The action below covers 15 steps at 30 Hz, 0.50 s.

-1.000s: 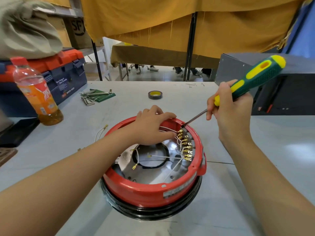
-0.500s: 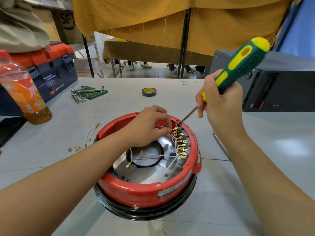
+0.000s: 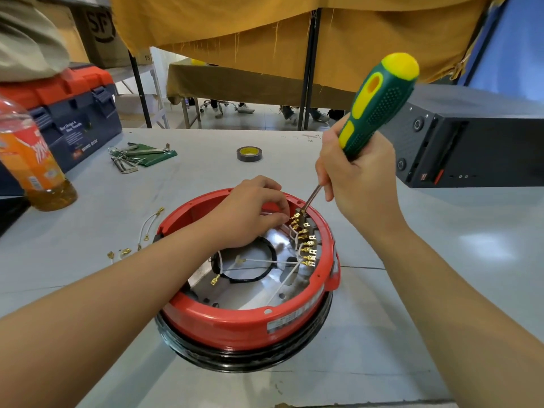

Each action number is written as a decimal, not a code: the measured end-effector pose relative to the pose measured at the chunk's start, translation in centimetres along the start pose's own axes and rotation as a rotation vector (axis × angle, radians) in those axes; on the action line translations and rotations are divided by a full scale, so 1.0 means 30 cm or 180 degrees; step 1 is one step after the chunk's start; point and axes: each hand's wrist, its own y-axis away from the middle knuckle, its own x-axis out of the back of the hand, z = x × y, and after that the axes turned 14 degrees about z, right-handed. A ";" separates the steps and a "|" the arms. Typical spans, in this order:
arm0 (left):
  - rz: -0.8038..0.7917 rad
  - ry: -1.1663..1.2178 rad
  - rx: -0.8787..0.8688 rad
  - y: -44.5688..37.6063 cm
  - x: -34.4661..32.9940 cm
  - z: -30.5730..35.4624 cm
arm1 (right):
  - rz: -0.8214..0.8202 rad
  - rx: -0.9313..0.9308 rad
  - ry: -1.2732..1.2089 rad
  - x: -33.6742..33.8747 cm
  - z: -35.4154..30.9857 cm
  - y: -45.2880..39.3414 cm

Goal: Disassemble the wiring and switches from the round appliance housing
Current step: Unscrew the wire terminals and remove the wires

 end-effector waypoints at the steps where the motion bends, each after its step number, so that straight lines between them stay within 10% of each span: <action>1: 0.0008 -0.0021 -0.0014 0.000 -0.001 -0.001 | -0.0036 0.0021 0.0028 -0.004 -0.001 0.002; 15: 0.0084 -0.0117 -0.0069 -0.001 -0.012 -0.007 | 0.0092 -0.0172 -0.0032 -0.043 0.001 -0.024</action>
